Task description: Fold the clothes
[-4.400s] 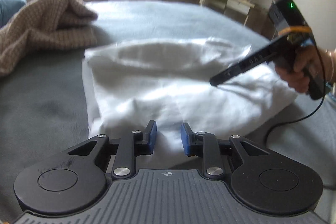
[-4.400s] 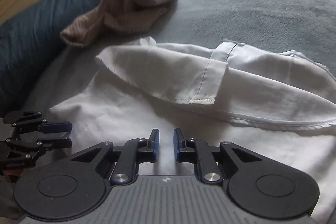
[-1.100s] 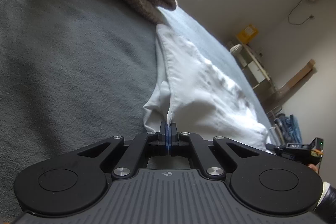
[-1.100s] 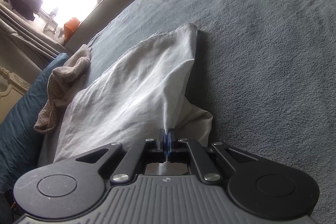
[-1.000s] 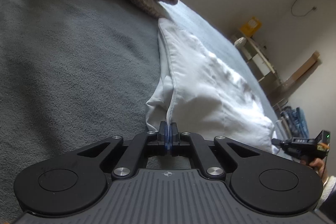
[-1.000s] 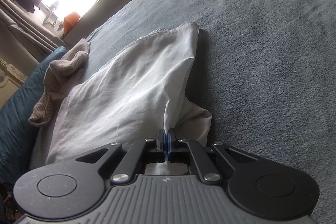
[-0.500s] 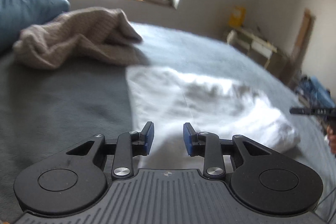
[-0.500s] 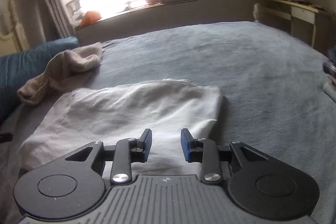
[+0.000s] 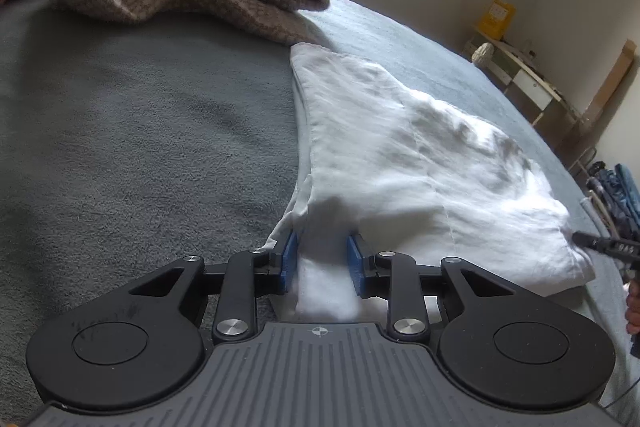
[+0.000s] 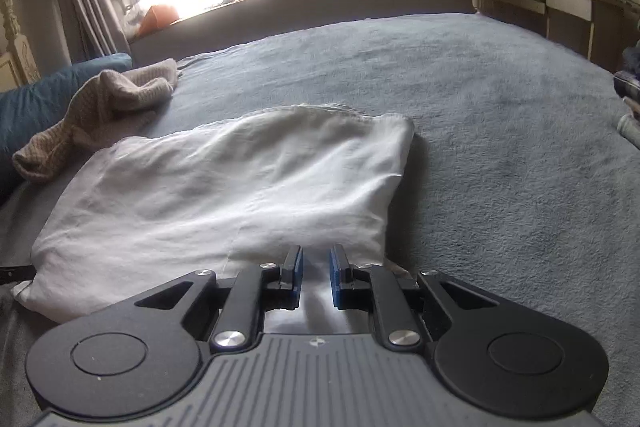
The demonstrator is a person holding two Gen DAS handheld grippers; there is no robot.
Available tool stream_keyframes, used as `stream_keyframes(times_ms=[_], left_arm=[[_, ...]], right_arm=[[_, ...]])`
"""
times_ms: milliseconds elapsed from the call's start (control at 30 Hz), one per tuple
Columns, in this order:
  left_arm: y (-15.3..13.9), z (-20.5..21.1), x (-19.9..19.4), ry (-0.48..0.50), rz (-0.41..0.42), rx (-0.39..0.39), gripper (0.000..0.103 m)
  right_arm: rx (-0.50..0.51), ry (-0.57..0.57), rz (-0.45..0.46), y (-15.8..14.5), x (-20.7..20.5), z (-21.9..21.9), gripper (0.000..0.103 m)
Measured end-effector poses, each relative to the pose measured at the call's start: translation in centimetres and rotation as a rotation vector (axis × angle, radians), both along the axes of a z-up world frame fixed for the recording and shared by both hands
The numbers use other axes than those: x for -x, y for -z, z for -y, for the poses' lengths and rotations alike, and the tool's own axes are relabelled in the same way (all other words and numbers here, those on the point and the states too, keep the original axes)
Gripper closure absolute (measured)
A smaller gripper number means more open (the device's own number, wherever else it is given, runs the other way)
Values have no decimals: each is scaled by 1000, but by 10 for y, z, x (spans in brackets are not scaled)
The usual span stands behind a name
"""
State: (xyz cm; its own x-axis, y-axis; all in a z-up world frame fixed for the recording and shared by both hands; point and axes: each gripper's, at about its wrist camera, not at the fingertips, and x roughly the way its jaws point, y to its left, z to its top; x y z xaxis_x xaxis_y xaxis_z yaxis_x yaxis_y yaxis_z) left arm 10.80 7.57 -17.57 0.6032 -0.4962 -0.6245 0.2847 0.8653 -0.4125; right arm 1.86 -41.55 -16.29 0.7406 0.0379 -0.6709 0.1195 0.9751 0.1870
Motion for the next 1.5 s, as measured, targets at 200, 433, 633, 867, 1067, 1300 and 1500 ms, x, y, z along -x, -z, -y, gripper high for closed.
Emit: stream_keyframes(times_ms=[200,433,633,867,1067,1300,1500], left_arm=[[-7,-2,1,-20,-8,2,73],[-20,-18,16,-117,-6,55,56],[-24,-20,32,-139,-40,101,41],[-19,-22,44,-157,-62,125,35],[-17,-33,52,-182,-79,145,35],[-14,-56,40,-229,-125,216,35],[-4,-72,18,-240,-194,318,35]], right_arm=[[-152,164,-29,10,9,31,87],[-258,216,29,-17,24,37,81],[-333,190,43,-30,30,18,79],[-351,76,15,-40,32,-24,78],[-224,-115,-3,-48,32,-84,77],[123,-509,69,-60,29,-202,62],[558,-861,145,-29,31,-314,58]])
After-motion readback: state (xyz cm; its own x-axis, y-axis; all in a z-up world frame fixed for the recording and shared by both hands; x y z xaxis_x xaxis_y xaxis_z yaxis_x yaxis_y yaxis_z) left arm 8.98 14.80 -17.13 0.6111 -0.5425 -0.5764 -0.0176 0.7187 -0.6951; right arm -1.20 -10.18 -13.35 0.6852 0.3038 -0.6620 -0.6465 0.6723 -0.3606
